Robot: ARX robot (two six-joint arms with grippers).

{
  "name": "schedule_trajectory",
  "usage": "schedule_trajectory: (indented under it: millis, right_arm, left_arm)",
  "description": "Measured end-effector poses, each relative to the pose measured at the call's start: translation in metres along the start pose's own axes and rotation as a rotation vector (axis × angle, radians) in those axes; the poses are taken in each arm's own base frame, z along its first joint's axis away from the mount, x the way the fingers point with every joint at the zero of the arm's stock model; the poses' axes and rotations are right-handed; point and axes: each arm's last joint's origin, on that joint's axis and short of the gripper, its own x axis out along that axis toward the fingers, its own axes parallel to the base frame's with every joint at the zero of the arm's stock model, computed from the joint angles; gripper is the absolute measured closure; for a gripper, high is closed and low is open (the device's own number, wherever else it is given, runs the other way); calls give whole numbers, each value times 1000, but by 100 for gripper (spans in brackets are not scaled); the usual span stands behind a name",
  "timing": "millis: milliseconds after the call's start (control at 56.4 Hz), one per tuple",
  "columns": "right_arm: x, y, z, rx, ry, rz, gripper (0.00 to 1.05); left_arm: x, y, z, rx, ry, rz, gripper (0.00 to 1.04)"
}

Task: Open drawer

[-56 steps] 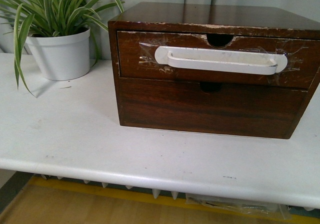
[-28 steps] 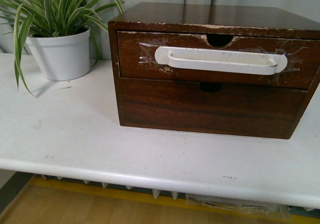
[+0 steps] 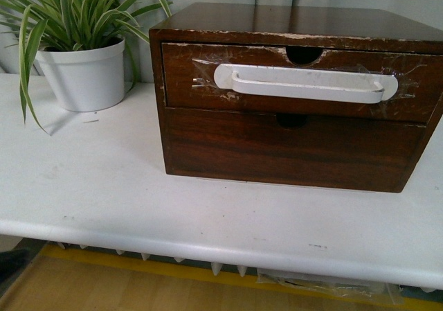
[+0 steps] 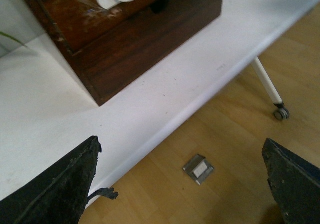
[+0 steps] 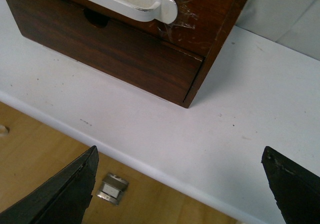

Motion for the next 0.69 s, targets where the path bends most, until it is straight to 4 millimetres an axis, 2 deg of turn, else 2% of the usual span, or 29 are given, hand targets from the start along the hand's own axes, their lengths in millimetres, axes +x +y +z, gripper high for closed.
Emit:
schedule_trajectory:
  millis: [231,408,692]
  right_arm:
    - [33,-10,40,-170,91,162,9]
    - [48,-15,64,-251,126,231,9]
    - [66,-12,78,-345,167,335,9]
  left_arm:
    - [52,16,34,227,91,-249,6]
    - [83,27,64,351,120,-337,6]
    - [127,47,100,464,174,-397,6]
